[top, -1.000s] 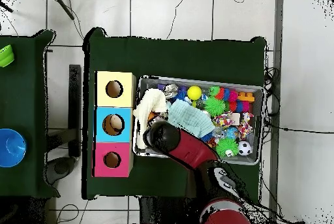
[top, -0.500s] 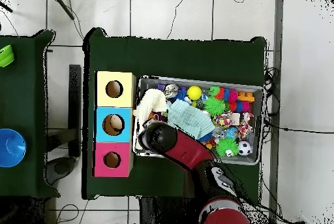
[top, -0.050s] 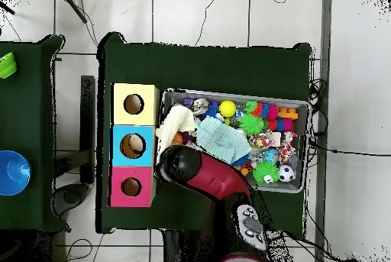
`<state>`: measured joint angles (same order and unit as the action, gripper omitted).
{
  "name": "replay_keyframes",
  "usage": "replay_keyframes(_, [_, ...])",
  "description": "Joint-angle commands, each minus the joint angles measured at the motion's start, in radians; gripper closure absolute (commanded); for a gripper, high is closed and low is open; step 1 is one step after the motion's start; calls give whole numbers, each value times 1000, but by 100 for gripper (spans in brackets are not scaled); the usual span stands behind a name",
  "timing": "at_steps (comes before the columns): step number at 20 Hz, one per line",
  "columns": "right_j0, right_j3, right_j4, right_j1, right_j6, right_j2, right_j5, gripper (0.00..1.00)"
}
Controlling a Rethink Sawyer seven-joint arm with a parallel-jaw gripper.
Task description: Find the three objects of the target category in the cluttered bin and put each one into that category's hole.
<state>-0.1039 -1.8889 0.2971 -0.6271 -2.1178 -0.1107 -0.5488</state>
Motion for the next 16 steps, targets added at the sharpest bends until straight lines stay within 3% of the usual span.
replay_keyframes(1, [50,195,-120,-98,-126,-147,-286,100])
replay_keyframes(5, [60,225,-165,-136,-116,-167,-358,100])
replay_keyframes(8, [60,211,-166,-146,-129,-160,-348,100])
replay_keyframes(13, [68,166,-125,-173,-170,-143,-367,100])
replay_keyframes(16, [91,115,-85,-186,-204,-129,-330,100])
